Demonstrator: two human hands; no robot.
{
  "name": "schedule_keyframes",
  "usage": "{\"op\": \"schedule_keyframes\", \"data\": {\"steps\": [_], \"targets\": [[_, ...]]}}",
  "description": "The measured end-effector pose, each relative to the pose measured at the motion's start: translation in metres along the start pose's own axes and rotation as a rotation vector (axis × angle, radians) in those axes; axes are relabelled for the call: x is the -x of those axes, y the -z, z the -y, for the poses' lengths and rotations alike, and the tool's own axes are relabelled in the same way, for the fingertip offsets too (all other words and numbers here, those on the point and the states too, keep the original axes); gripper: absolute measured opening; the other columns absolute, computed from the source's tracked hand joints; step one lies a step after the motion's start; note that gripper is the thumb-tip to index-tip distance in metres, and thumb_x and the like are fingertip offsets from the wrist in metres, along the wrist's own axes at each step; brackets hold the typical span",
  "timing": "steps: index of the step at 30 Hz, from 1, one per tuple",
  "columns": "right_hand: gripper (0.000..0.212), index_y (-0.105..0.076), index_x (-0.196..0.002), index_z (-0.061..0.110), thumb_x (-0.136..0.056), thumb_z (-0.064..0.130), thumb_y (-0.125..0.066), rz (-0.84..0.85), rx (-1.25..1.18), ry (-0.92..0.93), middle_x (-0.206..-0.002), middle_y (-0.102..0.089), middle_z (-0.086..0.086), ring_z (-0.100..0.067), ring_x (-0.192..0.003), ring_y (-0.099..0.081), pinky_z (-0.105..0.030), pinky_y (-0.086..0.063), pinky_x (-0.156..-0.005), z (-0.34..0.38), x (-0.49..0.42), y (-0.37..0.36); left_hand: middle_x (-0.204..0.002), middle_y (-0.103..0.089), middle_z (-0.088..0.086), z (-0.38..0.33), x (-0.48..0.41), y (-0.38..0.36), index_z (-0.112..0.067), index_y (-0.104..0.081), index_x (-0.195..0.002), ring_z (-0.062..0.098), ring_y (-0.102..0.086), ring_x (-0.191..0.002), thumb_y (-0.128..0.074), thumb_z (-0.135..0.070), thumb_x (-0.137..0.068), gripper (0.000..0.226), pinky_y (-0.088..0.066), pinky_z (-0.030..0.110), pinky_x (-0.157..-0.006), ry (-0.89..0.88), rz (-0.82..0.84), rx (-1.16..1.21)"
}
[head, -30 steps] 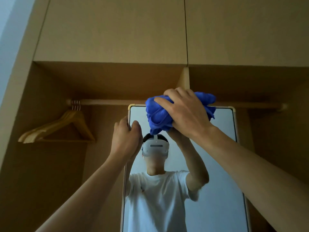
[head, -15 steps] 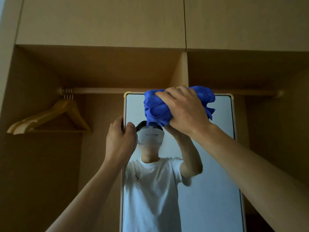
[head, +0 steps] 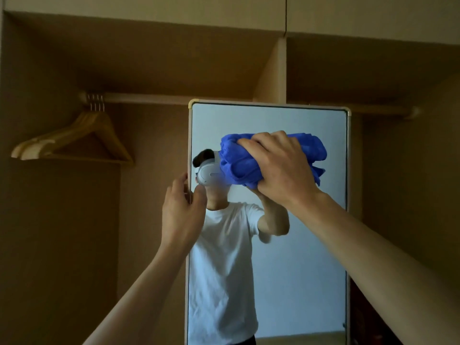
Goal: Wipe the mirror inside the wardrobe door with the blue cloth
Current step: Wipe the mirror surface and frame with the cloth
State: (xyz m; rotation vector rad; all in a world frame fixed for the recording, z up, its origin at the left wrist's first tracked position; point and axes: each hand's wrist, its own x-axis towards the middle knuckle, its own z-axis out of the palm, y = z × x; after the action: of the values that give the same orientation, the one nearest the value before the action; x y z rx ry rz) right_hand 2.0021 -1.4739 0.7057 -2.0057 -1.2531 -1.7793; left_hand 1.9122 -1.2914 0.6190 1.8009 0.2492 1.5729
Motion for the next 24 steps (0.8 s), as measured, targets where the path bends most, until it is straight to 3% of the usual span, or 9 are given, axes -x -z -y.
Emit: {"op": "schedule_keyframes", "data": {"steps": [3, 6, 11, 15, 17, 21, 24], "targets": [[0.061, -0.057, -0.132, 0.022, -0.074, 0.028, -0.074, 0.012, -0.007, -0.012, -0.116, -0.063, 0.002, -0.028, -0.104, -0.056, -0.043, -0.044, -0.084, 0.006, 0.013, -0.002, -0.098, -0.056, -0.015, 0.007, 0.012, 0.001, -0.025, -0.05, -0.14, 0.002, -0.057, -0.09, -0.056, -0.035, -0.098, 0.043, -0.048, 0.024, -0.077, -0.011, -0.011, -0.042], [0.059, -0.059, -0.13, 0.022, -0.072, 0.027, -0.072, 0.009, -0.034, -0.022, -0.114, -0.064, 0.003, -0.028, -0.101, -0.056, -0.043, -0.043, -0.082, 0.013, 0.026, -0.004, -0.097, -0.049, -0.022, 0.012, 0.022, 0.001, -0.024, -0.046, -0.145, -0.006, -0.051, -0.088, -0.057, -0.037, -0.099, 0.049, -0.04, 0.016, -0.073, 0.01, -0.002, -0.063], [0.056, -0.06, -0.129, 0.023, -0.073, 0.024, -0.063, 0.039, -0.059, -0.037, -0.113, -0.063, 0.005, -0.027, -0.102, -0.056, -0.042, -0.042, -0.083, 0.025, 0.052, -0.011, -0.103, -0.054, -0.013, 0.021, 0.041, 0.003, -0.021, -0.046, -0.144, 0.005, -0.057, -0.093, -0.06, -0.037, -0.098, 0.05, -0.048, 0.033, -0.084, 0.018, 0.028, -0.065], [0.063, -0.058, -0.132, 0.023, -0.074, 0.028, -0.035, 0.08, -0.089, -0.055, -0.115, -0.062, 0.004, -0.027, -0.103, -0.055, -0.042, -0.042, -0.086, 0.035, 0.073, -0.016, -0.114, -0.057, -0.006, 0.03, 0.056, 0.005, -0.024, -0.045, -0.144, 0.008, -0.058, -0.099, -0.061, -0.039, -0.098, 0.051, -0.047, 0.03, -0.085, 0.047, 0.051, -0.057], [0.067, -0.059, -0.132, 0.022, -0.072, 0.03, -0.03, 0.093, -0.102, -0.059, -0.115, -0.063, 0.004, -0.028, -0.103, -0.056, -0.042, -0.041, -0.086, 0.039, 0.084, -0.018, -0.111, -0.056, -0.005, 0.034, 0.066, 0.005, -0.022, -0.049, -0.136, 0.007, -0.057, -0.096, -0.061, -0.039, -0.097, 0.044, -0.044, 0.026, -0.079, 0.058, 0.059, -0.06], [0.063, -0.06, -0.131, 0.022, -0.075, 0.027, -0.033, 0.115, -0.098, -0.078, -0.114, -0.064, 0.003, -0.029, -0.101, -0.056, -0.042, -0.04, -0.085, 0.049, 0.106, -0.021, -0.109, -0.056, 0.001, 0.041, 0.083, 0.005, -0.015, -0.053, -0.119, 0.008, -0.055, -0.092, -0.063, -0.037, -0.096, 0.033, -0.041, 0.021, -0.072, 0.074, 0.07, -0.087], [0.058, -0.059, -0.133, 0.021, -0.077, 0.018, -0.047, 0.124, -0.101, -0.083, -0.116, -0.063, 0.001, -0.03, -0.101, -0.056, -0.043, -0.04, -0.086, 0.056, 0.127, -0.028, -0.111, -0.057, 0.001, 0.047, 0.095, 0.005, -0.015, -0.054, -0.116, 0.01, -0.055, -0.094, -0.065, -0.037, -0.096, 0.032, -0.042, 0.022, -0.072, 0.098, 0.066, -0.102]]}}
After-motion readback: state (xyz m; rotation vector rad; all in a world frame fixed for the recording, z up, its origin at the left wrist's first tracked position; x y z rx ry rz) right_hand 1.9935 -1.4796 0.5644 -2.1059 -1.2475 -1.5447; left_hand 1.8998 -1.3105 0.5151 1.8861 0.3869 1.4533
